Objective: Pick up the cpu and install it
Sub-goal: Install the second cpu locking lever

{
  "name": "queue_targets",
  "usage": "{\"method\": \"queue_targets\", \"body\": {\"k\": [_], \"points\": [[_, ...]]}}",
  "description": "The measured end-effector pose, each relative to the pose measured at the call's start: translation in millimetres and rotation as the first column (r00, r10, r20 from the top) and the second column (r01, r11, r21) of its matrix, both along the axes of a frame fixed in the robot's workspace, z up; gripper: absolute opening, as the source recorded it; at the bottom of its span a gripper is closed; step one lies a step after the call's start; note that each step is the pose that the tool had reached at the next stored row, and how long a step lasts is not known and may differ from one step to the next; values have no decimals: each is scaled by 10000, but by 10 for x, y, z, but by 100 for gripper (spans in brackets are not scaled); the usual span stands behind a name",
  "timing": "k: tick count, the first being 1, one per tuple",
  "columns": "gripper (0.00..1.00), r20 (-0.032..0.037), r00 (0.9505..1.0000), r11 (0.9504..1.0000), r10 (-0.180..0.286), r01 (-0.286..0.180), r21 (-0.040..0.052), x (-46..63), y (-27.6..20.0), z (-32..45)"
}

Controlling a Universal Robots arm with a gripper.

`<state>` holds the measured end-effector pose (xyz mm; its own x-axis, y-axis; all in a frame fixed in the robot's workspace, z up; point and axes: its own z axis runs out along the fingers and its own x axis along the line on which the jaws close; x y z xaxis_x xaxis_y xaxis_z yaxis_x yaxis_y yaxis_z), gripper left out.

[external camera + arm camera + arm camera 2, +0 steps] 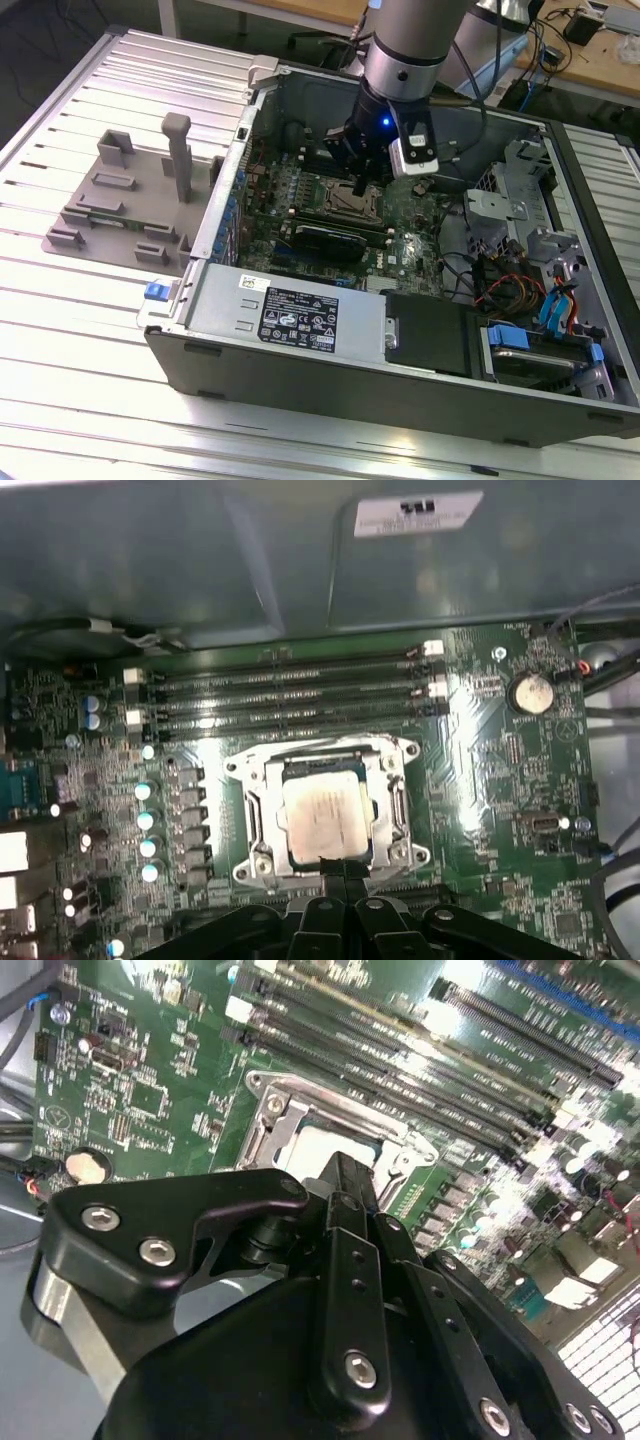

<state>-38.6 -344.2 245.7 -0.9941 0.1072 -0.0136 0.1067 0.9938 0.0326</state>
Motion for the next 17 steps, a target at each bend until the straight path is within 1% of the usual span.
{"method": "queue_targets", "body": {"k": [2, 3, 5, 7, 9, 10, 11, 13, 15, 16, 17], "points": [[11, 0, 10000, 10000, -1, 1, -1, -1, -53, 0], [11, 0, 10000, 10000, 0, 0, 0, -1, -108, 0], [11, 0, 10000, 10000, 24, -24, -1, -1, -149, -1], [11, 1, 9998, 9998, 199, -199, 1, -1, -163, -4], [11, 0, 9986, 9986, 537, -537, -1, -2, -165, -10], [11, 0, 9965, 9965, 838, -838, -1, -1, -165, -14], [11, 1, 9949, 9949, 1010, -1010, -1, -1, -165, -17], [11, -1, 9874, 9874, 1584, -1584, -1, -10, -174, -33], [11, 0, 9869, 9869, 1612, -1612, -1, -37, -189, -41], [11, -1, 9867, 9867, 1628, -1628, -1, -87, -212, -56], [11, 1, 9865, 9865, 1638, -1638, 0, -124, -225, -74]]}}
